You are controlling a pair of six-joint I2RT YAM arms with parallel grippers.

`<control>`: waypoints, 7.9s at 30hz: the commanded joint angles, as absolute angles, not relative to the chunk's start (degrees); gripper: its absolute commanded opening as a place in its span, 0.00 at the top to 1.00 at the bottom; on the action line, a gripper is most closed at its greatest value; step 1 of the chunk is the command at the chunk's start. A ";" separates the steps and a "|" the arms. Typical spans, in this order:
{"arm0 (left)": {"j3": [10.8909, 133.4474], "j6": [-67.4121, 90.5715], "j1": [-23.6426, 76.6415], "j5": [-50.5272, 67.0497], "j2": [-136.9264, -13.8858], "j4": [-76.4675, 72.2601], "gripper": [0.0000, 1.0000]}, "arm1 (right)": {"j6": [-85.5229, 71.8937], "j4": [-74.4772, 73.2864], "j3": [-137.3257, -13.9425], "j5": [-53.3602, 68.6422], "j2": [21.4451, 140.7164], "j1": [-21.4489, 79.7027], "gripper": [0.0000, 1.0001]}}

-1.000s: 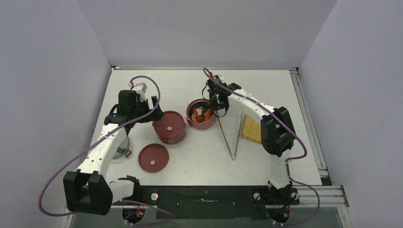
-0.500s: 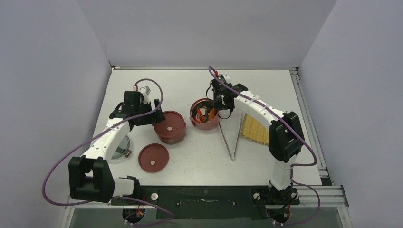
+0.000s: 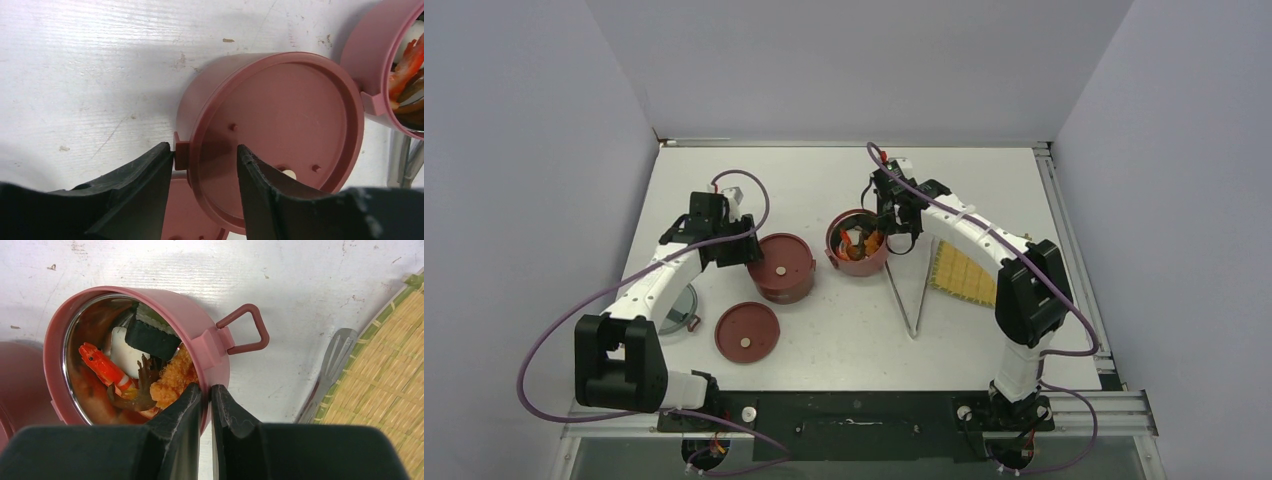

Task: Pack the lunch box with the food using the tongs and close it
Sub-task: Pick up the packing box from the center of the board, then place the packing box into the packing box.

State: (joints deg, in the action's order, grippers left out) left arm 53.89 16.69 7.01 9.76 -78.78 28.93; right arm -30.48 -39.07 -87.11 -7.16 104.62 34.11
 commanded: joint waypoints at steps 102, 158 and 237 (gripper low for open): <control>52.82 18.90 9.03 -4.66 -54.67 25.32 0.40 | -86.98 -48.41 -102.98 -36.65 106.05 65.17 0.95; 52.38 18.82 9.05 -0.35 -55.72 24.55 0.40 | -88.16 -48.31 -103.35 -39.62 107.06 65.46 0.95; 52.02 10.82 12.23 -2.64 -60.34 26.37 0.49 | -36.72 -15.37 -68.79 -1.11 92.72 42.94 0.52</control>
